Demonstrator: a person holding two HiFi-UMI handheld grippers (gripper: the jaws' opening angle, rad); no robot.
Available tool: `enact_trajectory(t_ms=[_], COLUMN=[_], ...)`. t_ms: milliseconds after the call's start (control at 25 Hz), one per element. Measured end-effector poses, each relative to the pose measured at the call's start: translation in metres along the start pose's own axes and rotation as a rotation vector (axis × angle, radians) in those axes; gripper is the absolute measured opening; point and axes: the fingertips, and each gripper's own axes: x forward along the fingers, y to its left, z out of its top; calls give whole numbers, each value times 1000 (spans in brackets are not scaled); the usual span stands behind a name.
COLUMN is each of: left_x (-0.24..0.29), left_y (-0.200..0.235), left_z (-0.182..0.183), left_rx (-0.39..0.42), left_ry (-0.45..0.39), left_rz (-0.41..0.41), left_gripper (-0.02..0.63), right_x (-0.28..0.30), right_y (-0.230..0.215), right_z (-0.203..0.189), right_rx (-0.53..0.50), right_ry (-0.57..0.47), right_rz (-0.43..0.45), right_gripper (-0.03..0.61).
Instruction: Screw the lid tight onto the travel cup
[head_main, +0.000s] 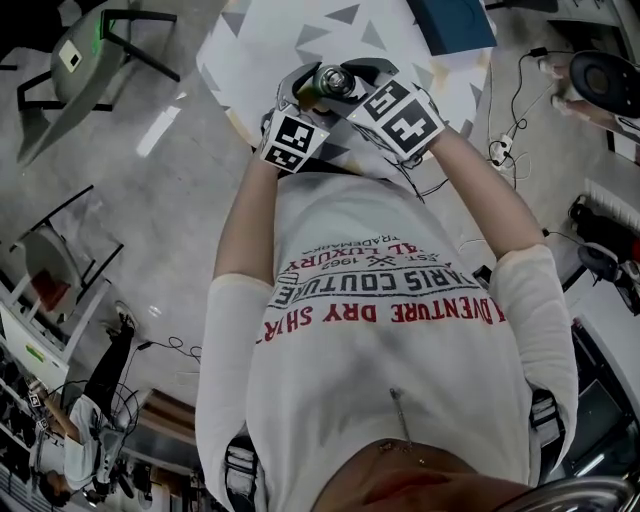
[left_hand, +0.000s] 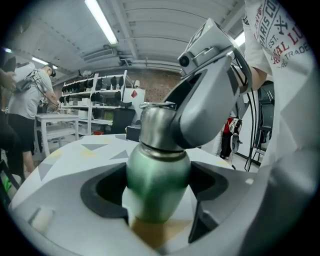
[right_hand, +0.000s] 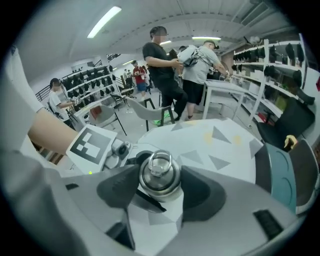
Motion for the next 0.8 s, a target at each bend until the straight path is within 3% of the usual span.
enact_trajectory(t_ms=[280, 520, 800], left_x=[0, -1, 0], left_y=[0, 0, 0], left_z=[0, 2, 2], left_rx=[-2, -1, -4], left_ry=[13, 20, 19], left_rz=[-1, -4, -2], left_gripper=[379, 379, 379], right_x=[-19, -27, -20], right_y=[4, 9, 7], right_z=[-3, -5, -4], right_rx=[-331, -666, -731], right_ry=[18, 106, 168], right_rz=[121, 256, 345], right_gripper=[285, 285, 284])
